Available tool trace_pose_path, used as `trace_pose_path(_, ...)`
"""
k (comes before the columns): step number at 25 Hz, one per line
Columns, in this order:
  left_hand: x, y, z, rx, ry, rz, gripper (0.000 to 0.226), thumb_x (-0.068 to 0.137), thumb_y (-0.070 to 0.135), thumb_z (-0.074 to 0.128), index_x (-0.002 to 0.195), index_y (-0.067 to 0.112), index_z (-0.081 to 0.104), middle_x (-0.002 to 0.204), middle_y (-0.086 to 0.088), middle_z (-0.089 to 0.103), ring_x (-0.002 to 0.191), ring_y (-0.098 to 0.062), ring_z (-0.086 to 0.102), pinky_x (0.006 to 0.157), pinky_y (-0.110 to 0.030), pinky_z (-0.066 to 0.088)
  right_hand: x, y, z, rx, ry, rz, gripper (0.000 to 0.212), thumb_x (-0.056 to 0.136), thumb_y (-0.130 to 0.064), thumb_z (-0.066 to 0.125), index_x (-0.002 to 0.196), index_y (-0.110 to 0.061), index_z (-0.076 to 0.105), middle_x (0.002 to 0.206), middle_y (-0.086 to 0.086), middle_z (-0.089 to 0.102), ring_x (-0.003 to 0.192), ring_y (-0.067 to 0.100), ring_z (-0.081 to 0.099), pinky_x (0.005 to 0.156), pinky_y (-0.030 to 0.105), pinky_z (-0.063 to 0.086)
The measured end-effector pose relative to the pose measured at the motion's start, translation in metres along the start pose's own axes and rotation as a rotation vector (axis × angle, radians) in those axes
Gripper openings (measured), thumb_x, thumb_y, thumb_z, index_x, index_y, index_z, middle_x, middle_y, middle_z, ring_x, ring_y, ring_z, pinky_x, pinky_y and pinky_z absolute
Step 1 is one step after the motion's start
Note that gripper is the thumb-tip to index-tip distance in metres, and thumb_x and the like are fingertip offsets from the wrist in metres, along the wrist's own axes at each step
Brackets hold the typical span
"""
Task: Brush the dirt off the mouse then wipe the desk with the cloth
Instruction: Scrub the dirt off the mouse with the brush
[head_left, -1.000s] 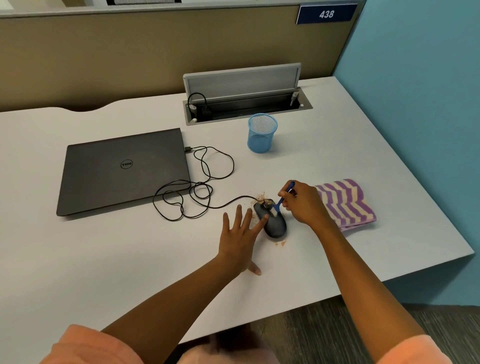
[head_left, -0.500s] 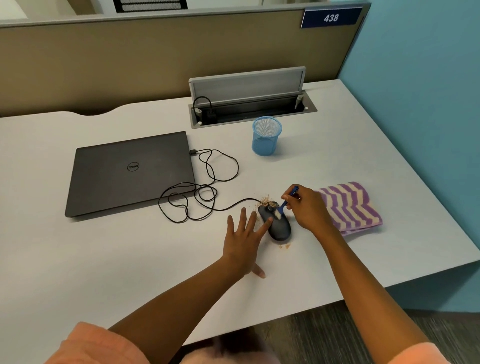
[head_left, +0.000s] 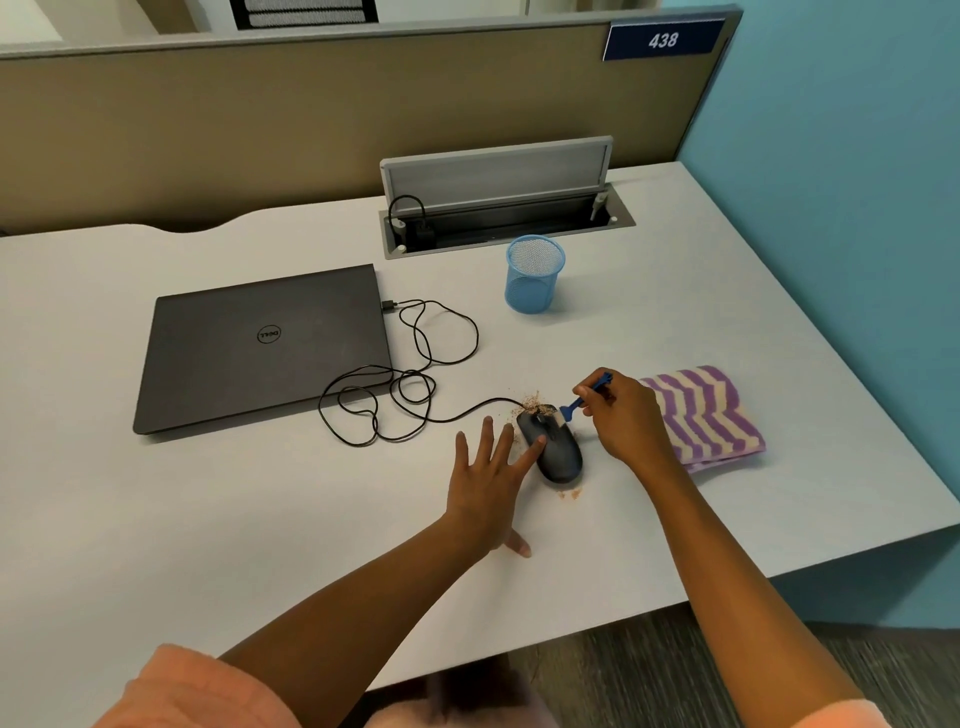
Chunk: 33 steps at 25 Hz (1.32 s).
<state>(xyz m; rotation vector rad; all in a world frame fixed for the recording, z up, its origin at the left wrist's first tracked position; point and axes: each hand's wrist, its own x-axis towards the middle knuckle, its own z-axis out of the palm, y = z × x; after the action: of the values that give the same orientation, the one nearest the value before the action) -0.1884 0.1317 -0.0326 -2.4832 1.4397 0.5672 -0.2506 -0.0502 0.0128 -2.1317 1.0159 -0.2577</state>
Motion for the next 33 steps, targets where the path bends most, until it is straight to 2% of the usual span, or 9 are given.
trace_pose_path(3, 0.0, -0.001, 0.001, -0.004, 0.001, -0.004, 0.138, 0.063, 0.073, 0.075, 0.154, 0.034, -0.021, 0.164, -0.011, -0.017, 0.146, -0.039, -0.027, 0.113, -0.062, -0.013, -0.003, 0.005, -0.002, -0.067, -0.058, -0.01, 0.018, 0.097, -0.033, 0.052, 0.096, -0.02, 0.065, 0.088, 0.005, 0.072, 0.08, 0.02, 0.067, 0.06, 0.025, 0.049)
trace_pose_path(6, 0.0, 0.0, 0.002, -0.002, 0.006, -0.003, 0.138, 0.063, 0.073, 0.075, 0.153, 0.034, -0.022, 0.164, -0.011, -0.017, 0.146, -0.039, -0.026, 0.113, -0.062, -0.014, -0.006, 0.004, 0.003, -0.062, -0.077, -0.011, 0.02, 0.098, -0.03, 0.052, 0.098, -0.016, 0.066, 0.092, 0.008, 0.072, 0.085, 0.024, 0.068, 0.072, 0.036, 0.055)
trace_pose_path(10, 0.0, 0.0, 0.0, 0.003, 0.006, -0.004, 0.138, 0.063, 0.074, 0.075, 0.154, 0.033, -0.021, 0.164, -0.011, -0.016, 0.146, -0.039, -0.026, 0.113, -0.062, -0.012, -0.002, 0.002, 0.0, -0.006, 0.013, 0.001, 0.026, 0.098, -0.032, 0.051, 0.106, -0.013, 0.067, 0.097, 0.008, 0.072, 0.09, 0.024, 0.067, 0.077, 0.033, 0.054)
trace_pose_path(14, -0.001, -0.002, 0.001, -0.021, 0.009, 0.008, 0.138, 0.063, 0.073, 0.075, 0.154, 0.034, -0.021, 0.165, -0.011, -0.015, 0.147, -0.038, -0.024, 0.114, -0.061, -0.011, -0.001, 0.017, -0.005, -0.017, -0.079, 0.059, 0.027, 0.098, -0.03, 0.052, 0.107, -0.009, 0.067, 0.1, 0.012, 0.072, 0.094, 0.028, 0.068, 0.082, 0.038, 0.056)
trace_pose_path(17, -0.001, -0.003, 0.001, -0.024, 0.006, 0.015, 0.138, 0.063, 0.073, 0.075, 0.154, 0.034, -0.021, 0.165, -0.011, -0.014, 0.147, -0.038, -0.024, 0.114, -0.06, -0.011, 0.008, 0.021, -0.007, 0.071, 0.028, 0.131, 0.031, 0.098, -0.029, 0.052, 0.113, -0.005, 0.066, 0.106, 0.016, 0.071, 0.096, 0.03, 0.067, 0.09, 0.044, 0.055)
trace_pose_path(21, 0.0, -0.003, 0.001, -0.036, -0.008, 0.017, 0.138, 0.063, 0.073, 0.075, 0.153, 0.035, -0.022, 0.165, -0.011, -0.015, 0.147, -0.037, -0.025, 0.114, -0.06, -0.012, 0.01, 0.018, 0.0, 0.244, -0.052, 0.079, 0.024, 0.095, -0.027, 0.058, 0.106, -0.009, 0.068, 0.096, 0.012, 0.073, 0.085, 0.022, 0.071, 0.08, 0.038, 0.06)
trace_pose_path(25, 0.001, -0.004, 0.002, -0.039, -0.005, 0.019, 0.138, 0.063, 0.074, 0.075, 0.153, 0.035, -0.022, 0.165, -0.011, -0.014, 0.147, -0.037, -0.025, 0.114, -0.06, -0.011, 0.019, 0.02, 0.003, 0.266, -0.057, 0.125, 0.025, 0.095, -0.022, 0.058, 0.108, -0.003, 0.067, 0.1, 0.017, 0.072, 0.088, 0.024, 0.07, 0.081, 0.039, 0.06)
trace_pose_path(29, 0.0, -0.004, 0.001, -0.038, 0.005, 0.016, 0.139, 0.063, 0.074, 0.076, 0.153, 0.035, -0.022, 0.165, -0.011, -0.013, 0.147, -0.038, -0.023, 0.115, -0.06, -0.01, 0.025, 0.021, -0.005, 0.344, -0.081, 0.14, 0.026, 0.095, -0.022, 0.058, 0.11, -0.002, 0.066, 0.1, 0.015, 0.07, 0.087, 0.021, 0.069, 0.075, 0.031, 0.059)
trace_pose_path(33, -0.002, -0.004, 0.002, -0.034, 0.021, 0.018, 0.138, 0.063, 0.074, 0.075, 0.153, 0.035, -0.022, 0.165, -0.011, -0.012, 0.148, -0.038, -0.022, 0.115, -0.06, -0.009, 0.011, 0.032, 0.002, 0.337, -0.09, 0.167, 0.025, 0.095, -0.02, 0.057, 0.109, -0.002, 0.066, 0.1, 0.016, 0.071, 0.088, 0.023, 0.069, 0.079, 0.037, 0.06)
